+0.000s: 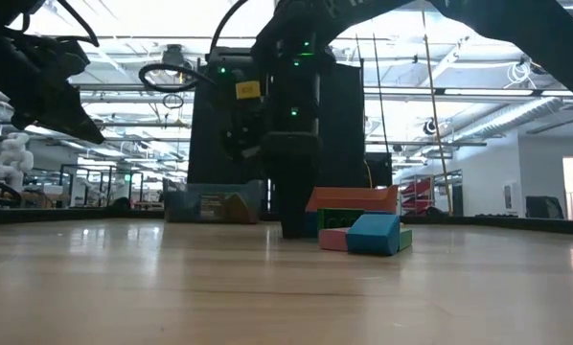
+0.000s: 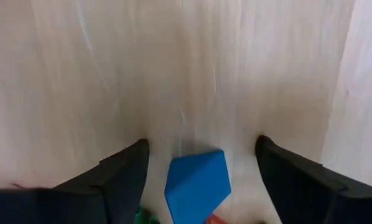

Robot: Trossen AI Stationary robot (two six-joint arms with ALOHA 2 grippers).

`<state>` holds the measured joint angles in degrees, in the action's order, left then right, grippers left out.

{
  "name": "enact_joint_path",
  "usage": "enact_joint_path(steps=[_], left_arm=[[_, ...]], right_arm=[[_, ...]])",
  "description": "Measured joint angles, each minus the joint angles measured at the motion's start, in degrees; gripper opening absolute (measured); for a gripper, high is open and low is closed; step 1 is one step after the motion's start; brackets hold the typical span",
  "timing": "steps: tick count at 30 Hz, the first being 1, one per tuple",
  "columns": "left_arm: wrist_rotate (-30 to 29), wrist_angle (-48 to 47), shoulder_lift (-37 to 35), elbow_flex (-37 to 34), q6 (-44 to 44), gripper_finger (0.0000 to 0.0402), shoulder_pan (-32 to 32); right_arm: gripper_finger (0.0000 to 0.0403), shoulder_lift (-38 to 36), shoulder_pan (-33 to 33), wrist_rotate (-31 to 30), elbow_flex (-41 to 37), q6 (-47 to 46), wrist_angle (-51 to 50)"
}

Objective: Sort blocks by size
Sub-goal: Put the small blue block into the black bin

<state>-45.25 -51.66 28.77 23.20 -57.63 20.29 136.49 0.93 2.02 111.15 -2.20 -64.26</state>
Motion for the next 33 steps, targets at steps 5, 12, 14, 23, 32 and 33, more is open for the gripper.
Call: enact_joint_path(steps=[5, 12, 14, 23, 32, 33], left_arm=[[0.0, 0.0, 0.0, 0.0, 0.0, 0.0, 0.0], [0.0, 0.0, 0.0, 0.0, 0.0, 0.0, 0.0], [0.0, 0.0, 0.0, 0.0, 0.0, 0.0, 0.0], [-0.2, -0.1, 0.0, 0.0, 0.0, 0.0, 0.0], [-1.5, -0.1, 0.0, 0.0, -0.1, 0.0, 0.0], [-1.5, -0.1, 0.0, 0.0, -0.1, 0.0, 0.0]], right_arm=[[0.0232, 0.1, -1.2, -4.6, -0.1, -0.7, -4.3], [0.0098, 0.0, -1.4, -5.5, -0.3, -0.1, -3.9], [0.0051, -0.5, -1.3, -6.7, -0.3, 0.4, -3.0], [0.0011, -3.4, 1.2, -6.5, 2.4, -0.6, 5.6], [0.0004, -3.9, 11.7, -6.6, 11.7, -6.8, 31.7], [0.0004, -3.9, 13.3, -6.6, 11.8, -8.3, 34.8]])
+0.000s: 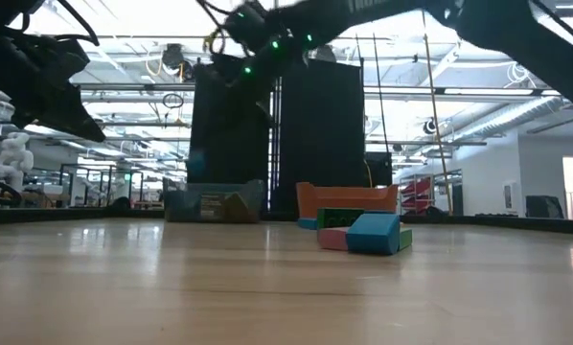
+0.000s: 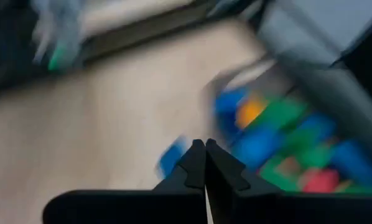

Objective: Sort blocks by size
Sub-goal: Put the small blue block into the black bin

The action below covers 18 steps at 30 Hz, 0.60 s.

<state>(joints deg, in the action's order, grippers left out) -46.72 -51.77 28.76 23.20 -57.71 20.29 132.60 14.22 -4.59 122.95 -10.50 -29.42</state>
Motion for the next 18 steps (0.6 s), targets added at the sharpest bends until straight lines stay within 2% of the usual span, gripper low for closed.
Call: enact_joint_path(steps=[4, 8, 9, 11, 13, 15, 18], left_arm=[[0.0, 0.0, 0.0, 0.0, 0.0, 0.0, 0.0], [0.0, 0.0, 0.0, 0.0, 0.0, 0.0, 0.0], [0.0, 0.0, 0.0, 0.0, 0.0, 0.0, 0.0], [0.0, 0.0, 0.0, 0.0, -0.1, 0.0, 0.0], [0.0, 0.0, 0.0, 0.0, -0.1, 0.0, 0.0], [0.0, 0.0, 0.0, 0.0, -0.1, 0.0, 0.0], [0.0, 0.0, 0.0, 0.0, -0.1, 0.0, 0.0]], right_arm=[[0.0003, 0.4, 6.3, -0.1, 0.1, -4.8, 7.4], [0.0002, 1.1, 10.1, 2.1, 0.1, -7.4, 8.2], [0.0002, 1.1, 10.6, 3.3, 0.1, -7.6, 7.9], [0.0003, 1.1, 11.5, 10.4, 0.1, -7.4, 7.9], [0.0016, 1.1, 11.4, 17.6, 0.1, -6.4, 7.9], [0.0036, 1.0, 9.4, 22.0, 0.1, -3.3, 7.4], [0.0079, 1.0, 4.2, 23.2, 0.1, 5.4, 4.4]])
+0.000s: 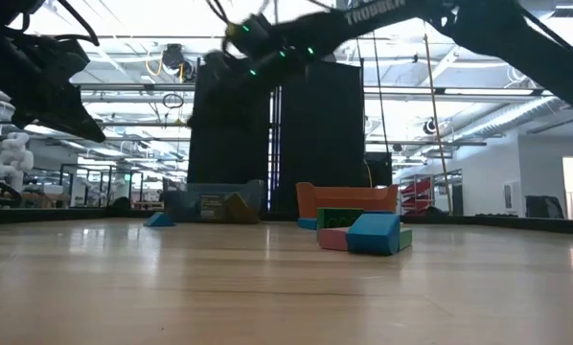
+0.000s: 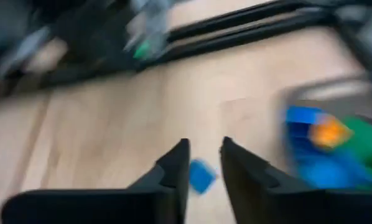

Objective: Sort blocks by size
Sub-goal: Put the small blue block into the black bin

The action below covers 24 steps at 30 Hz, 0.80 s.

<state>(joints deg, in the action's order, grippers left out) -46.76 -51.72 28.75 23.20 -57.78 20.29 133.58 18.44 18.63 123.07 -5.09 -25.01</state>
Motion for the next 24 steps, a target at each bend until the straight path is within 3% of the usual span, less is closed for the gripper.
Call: enact_joint_path(steps=[5, 12, 17, 24], left_arm=[[0.0, 0.1, 0.0, 0.0, 0.0, 0.0, 0.0], [0.0, 0.2, 0.0, 0.0, 0.0, 0.0, 0.0], [0.0, 0.2, 0.0, 0.0, 0.0, 0.0, 0.0], [0.0, 0.1, 0.0, 0.0, 0.0, 0.0, 0.0]], right_arm=[[0.0175, 3.5, -6.5, -6.8, 0.0, 15.7, 1.9], [0.0289, 10.6, -8.1, -12.7, 0.0, 15.1, 12.5], [0.0302, 13.1, -7.8, -12.7, 0.0, 15.4, 13.9], [0.0285, 14.2, -6.5, -12.4, 0.1, 17.3, 14.7]])
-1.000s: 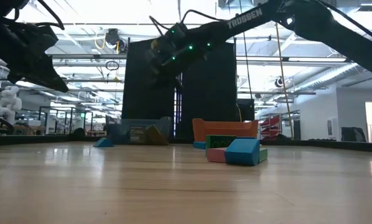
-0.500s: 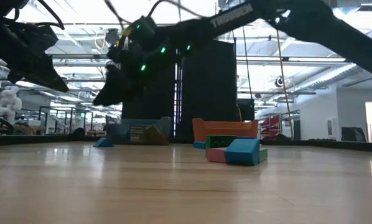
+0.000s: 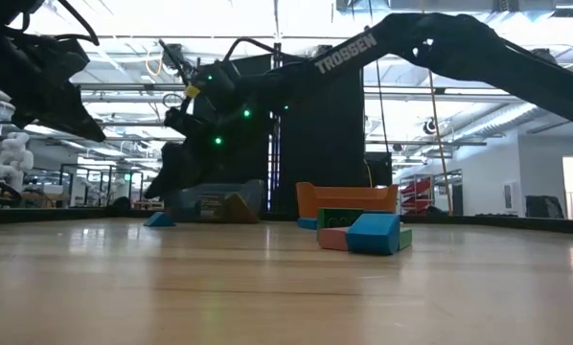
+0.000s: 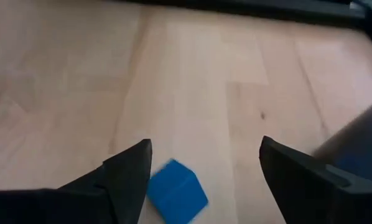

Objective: Sort blocks by size
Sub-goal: Put the small blue block into the black bin

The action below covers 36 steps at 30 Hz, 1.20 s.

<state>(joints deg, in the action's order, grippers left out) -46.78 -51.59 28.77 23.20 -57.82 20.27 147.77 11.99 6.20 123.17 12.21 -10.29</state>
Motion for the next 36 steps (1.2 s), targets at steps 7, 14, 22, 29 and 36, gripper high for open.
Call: enact_joint_path(steps=[7, 14, 22, 29, 36], left_arm=[[0.0, -0.1, 0.0, 0.0, 0.0, 0.0, 0.0], [0.0, -0.2, 0.0, 0.0, 0.0, 0.0, 0.0], [0.0, -0.2, 0.0, 0.0, 0.0, 0.0, 0.0], [0.0, -0.2, 0.0, 0.0, 0.0, 0.0, 0.0], [0.0, -0.2, 0.0, 0.0, 0.0, 0.0, 0.0]], right_arm=[[0.0272, 1.7, -0.1, 2.0, 0.0, -0.5, -0.1], [0.0263, 4.1, -0.1, 3.3, 0.0, -2.0, 1.0], [0.0219, 4.1, -0.1, 3.4, 0.0, -3.7, -1.2], [0.0138, 3.7, -2.1, 6.0, 0.2, -4.0, -4.1], [0.0042, 3.7, -3.7, 6.0, 0.2, -11.5, -4.9]])
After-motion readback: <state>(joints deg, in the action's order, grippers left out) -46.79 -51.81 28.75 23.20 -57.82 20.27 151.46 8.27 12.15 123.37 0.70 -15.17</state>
